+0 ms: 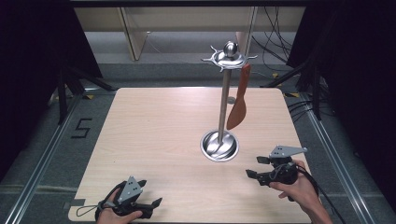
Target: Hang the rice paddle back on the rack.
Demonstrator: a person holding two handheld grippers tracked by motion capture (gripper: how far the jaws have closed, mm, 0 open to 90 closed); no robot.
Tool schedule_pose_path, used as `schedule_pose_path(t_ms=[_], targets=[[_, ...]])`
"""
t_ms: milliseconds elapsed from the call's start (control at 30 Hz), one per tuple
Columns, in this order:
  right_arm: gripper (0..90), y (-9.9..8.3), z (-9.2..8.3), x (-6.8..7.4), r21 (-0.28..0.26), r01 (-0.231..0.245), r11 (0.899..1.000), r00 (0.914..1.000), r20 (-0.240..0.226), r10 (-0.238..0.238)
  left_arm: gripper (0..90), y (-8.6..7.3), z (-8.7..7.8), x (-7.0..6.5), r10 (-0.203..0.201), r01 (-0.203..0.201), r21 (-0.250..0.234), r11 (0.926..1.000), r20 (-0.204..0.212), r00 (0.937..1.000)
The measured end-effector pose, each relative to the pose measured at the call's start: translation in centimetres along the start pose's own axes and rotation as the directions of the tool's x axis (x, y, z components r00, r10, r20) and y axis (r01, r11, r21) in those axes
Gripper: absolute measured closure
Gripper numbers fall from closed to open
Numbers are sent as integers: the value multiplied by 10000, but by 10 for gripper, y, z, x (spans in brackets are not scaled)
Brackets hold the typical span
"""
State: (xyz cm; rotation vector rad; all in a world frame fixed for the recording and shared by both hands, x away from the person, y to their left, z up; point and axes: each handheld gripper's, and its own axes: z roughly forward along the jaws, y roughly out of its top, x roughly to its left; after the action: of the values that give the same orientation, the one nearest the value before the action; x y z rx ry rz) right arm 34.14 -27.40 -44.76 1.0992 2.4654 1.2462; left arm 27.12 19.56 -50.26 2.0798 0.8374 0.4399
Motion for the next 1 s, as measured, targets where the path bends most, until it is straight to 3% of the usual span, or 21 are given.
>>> schedule_pose_path(t_ms=[67, 100, 133, 233, 267, 300, 333, 367, 400, 467, 500, 533, 567, 600, 633, 700, 733, 767, 800, 867, 1000], targets=[[273, -3, 1, 0, 25, 8, 10000, 10000, 28, -8, 155, 0, 0, 0, 36, -36, 3, 10000, 1, 10000], [272, -4, 1, 1, 21, -119, 9999, 9997, -192, 119, 155, 0, 0, 0, 8, -8, 5, 10000, 6, 10000], [271, -5, 0, 3, 119, -290, 9995, 9996, -36, 290, 155, 0, 0, 0, 47, -47, 29, 10000, -4, 10000], [268, -8, -1, 2, -31, -53, 10000, 9999, -105, 52, 155, 0, 0, 2, 240, -240, 102, 9997, -38, 9997], [267, -9, -1, 3, 6, -169, 9999, 9997, -149, 169, 155, 0, 0, 2, 220, -219, 104, 9997, -47, 9997], [266, -11, -1, 4, -68, -312, 9995, 9993, -230, 311, 155, 0, 1, -2, -233, 233, -96, 9997, 42, 9997], [265, -11, -2, 4, -6, -252, 9997, 9995, -211, 251, 155, -1, 1, -2, -269, 269, -89, 9996, 40, 9996], [265, -12, -2, 1, -118, 247, 9996, 9997, -54, -248, 155, -1, 1, -2, -259, 259, -99, 9996, 33, 9997], [264, -14, -2, 5, -98, -281, 9996, 9996, -30, 281, 155, -1, 1, -1, -239, 239, -91, 9997, 31, 9997], [264, -16, -2, 3, -44, 50, 10000, 9999, -92, -51, 155, 0, 0, -1, -111, 111, -10, 9999, 30, 9999], [264, -17, -2, 5, 74, -256, 9996, 9994, -240, 258, 155, 0, 0, 0, -4, 4, 13, 10000, 2, 10000], [264, -18, -3, 2, 6, 142, 9999, 9999, 78, -143, 155, 0, 0, -1, -105, 105, -14, 9999, 25, 9999], [264, -20, -4, 4, 93, -114, 9999, 9999, -8, 114, 155, 0, 0, -1, -214, 214, -61, 9998, 31, 9998], [264, -21, -4, 2, 55, 182, 9998, 9998, 124, -183, 155, -1, 1, -2, -247, 247, -87, 9997, 36, 9997], [264, -22, -4, 5, 172, -274, 9995, 9996, -22, 274, 155, 0, 1, -2, -246, 246, -89, 9997, 34, 9997], [264, -23, -4, 4, 154, -182, 9997, 9998, -65, 183, 155, 0, 0, -1, -244, 244, -93, 9997, 26, 9997], [262, -25, -5, 3, 122, 135, 9998, 9999, 46, -136, 155, 0, 0, -1, -240, 241, -99, 9997, 24, 9997], [262, -26, -4, 6, 141, -363, 9992, 9991, -219, 366, 155, 0, 0, -1, -244, 244, -94, 9997, 24, 9997], [262, -26, -5, 3, 169, 113, 9998, 9999, 40, -114, 155, 0, 0, -1, -245, 245, -99, 9997, 24, 9997], [262, -29, -5, 7, 270, -307, 9992, 9995, -55, 309, 155, 0, 0, -1, -248, 248, -98, 9996, 23, 9997], [261, -31, -5, 10, 192, -89, 9998, 10000, -40, 90, 155, 0, 0, -1, -216, 216, -97, 9997, 22, 9998]])
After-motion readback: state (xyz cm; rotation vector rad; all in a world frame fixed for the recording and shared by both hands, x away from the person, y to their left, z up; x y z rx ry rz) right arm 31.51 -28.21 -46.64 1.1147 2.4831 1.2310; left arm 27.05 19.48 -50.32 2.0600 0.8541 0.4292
